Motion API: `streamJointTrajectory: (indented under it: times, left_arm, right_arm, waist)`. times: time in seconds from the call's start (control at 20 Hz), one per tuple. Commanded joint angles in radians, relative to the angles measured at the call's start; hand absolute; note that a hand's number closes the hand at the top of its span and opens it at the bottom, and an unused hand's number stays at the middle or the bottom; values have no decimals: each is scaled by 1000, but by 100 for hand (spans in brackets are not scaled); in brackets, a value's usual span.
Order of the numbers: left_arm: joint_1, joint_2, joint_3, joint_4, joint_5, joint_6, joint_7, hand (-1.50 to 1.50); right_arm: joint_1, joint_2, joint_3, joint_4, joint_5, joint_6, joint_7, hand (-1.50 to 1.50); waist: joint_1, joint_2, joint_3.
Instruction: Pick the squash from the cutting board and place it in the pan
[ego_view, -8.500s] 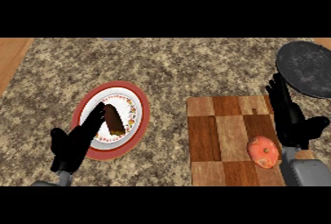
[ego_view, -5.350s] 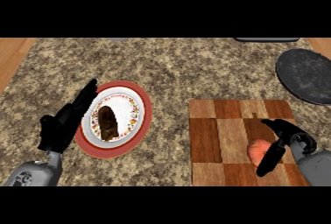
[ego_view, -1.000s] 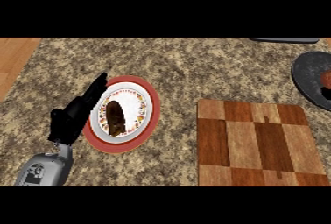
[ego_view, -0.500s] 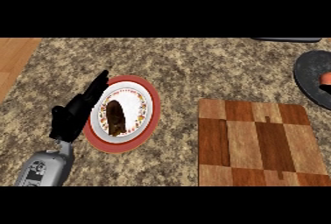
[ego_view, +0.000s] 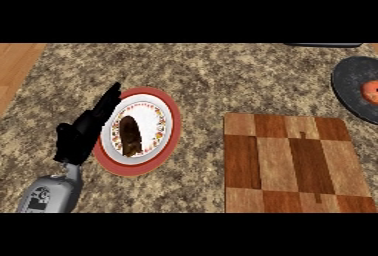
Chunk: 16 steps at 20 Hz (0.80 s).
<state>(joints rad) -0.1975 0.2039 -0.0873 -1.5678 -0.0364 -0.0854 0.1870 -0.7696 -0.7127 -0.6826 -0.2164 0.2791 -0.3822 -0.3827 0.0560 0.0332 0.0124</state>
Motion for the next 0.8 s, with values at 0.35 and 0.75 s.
streamJointTrajectory:
  times: [0.35, 0.75]
  left_arm:
    - [39, 9, 14, -62, 17, -10, 57, 0]
    - [61, 26, 39, -58, 2, -28, 16, 0]
  right_arm:
    - [202, -46, -124, -4, -144, 306, -339, -150]
    - [268, 14, -123, 17, -175, 337, -475, -150]
  waist:
    - [-25, -21, -5]
    - [-32, -23, -8]
